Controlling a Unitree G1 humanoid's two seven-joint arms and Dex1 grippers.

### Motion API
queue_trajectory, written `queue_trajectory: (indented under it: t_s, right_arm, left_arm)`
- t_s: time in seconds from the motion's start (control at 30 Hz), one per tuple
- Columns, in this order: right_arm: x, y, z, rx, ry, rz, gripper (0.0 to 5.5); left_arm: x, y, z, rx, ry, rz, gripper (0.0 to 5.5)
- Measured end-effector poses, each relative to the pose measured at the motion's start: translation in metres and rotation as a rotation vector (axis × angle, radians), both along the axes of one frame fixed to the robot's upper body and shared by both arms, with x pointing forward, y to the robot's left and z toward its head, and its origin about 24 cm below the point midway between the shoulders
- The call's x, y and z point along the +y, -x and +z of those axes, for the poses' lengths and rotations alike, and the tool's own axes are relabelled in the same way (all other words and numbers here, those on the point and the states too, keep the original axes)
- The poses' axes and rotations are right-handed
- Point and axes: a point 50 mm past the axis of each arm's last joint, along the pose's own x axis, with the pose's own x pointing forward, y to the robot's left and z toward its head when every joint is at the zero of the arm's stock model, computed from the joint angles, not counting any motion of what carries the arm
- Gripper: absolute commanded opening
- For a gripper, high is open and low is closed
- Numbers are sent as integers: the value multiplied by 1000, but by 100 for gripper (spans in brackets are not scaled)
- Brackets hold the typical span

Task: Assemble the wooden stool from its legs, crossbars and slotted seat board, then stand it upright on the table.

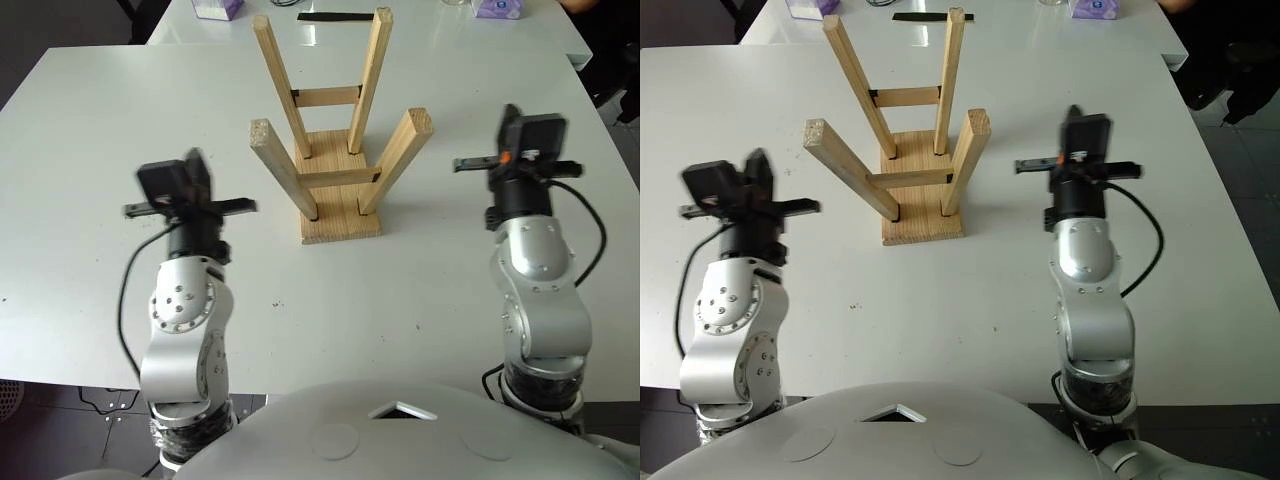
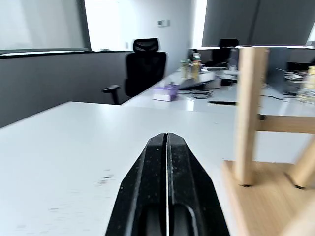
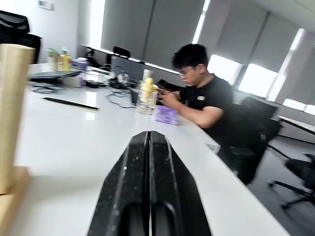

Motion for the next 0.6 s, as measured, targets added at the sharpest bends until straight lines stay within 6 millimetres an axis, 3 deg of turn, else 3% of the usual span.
queue_trajectory:
  t_s: [0.07,0.37,0.47,0.6]
  right_arm:
    - [18,5,-1,19,-19,102,0]
    - [18,11,-3,35,59,141,0]
    - [14,13,-6,64,68,170,0]
    - [-8,14,-9,94,6,203,0]
  left_arm:
    - [-17,-2,1,-1,-5,-104,1]
    - [-14,-9,-1,2,-76,-99,1]
    - [-15,-7,0,5,-83,-107,1]
    - [-12,1,0,12,-83,-208,1]
